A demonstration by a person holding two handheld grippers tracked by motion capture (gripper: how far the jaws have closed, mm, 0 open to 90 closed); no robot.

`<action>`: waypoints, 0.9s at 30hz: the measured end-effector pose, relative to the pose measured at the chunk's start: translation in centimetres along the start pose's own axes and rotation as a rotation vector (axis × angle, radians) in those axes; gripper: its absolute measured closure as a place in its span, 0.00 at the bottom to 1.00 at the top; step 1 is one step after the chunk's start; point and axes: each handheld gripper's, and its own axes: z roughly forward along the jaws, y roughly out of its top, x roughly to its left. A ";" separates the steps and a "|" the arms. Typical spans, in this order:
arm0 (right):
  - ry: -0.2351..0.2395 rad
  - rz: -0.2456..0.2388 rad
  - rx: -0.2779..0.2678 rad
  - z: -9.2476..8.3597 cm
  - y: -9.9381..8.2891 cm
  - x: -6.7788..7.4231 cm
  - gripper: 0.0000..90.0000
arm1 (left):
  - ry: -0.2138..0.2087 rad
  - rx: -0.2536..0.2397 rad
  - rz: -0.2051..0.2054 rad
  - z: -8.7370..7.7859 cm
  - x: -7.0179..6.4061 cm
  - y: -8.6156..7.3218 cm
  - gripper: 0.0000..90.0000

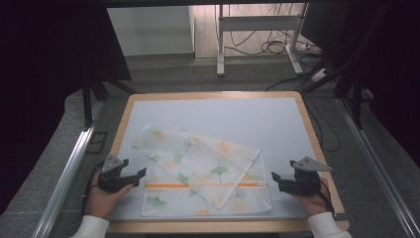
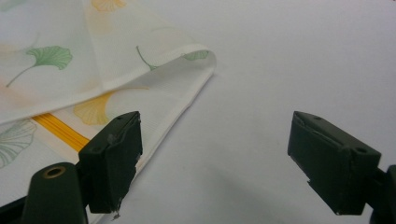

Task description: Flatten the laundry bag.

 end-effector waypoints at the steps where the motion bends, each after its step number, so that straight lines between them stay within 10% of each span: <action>1: 0.015 0.005 0.002 0.1 0.0 -0.1 0.21 | 0.000 0.000 0.000 0.0 0.0 0.0 0.24; 27: 0.105 0.063 0.006 -0.3 1.2 0.5 0.32 | -0.039 0.018 0.051 0.4 -1.9 0.3 0.32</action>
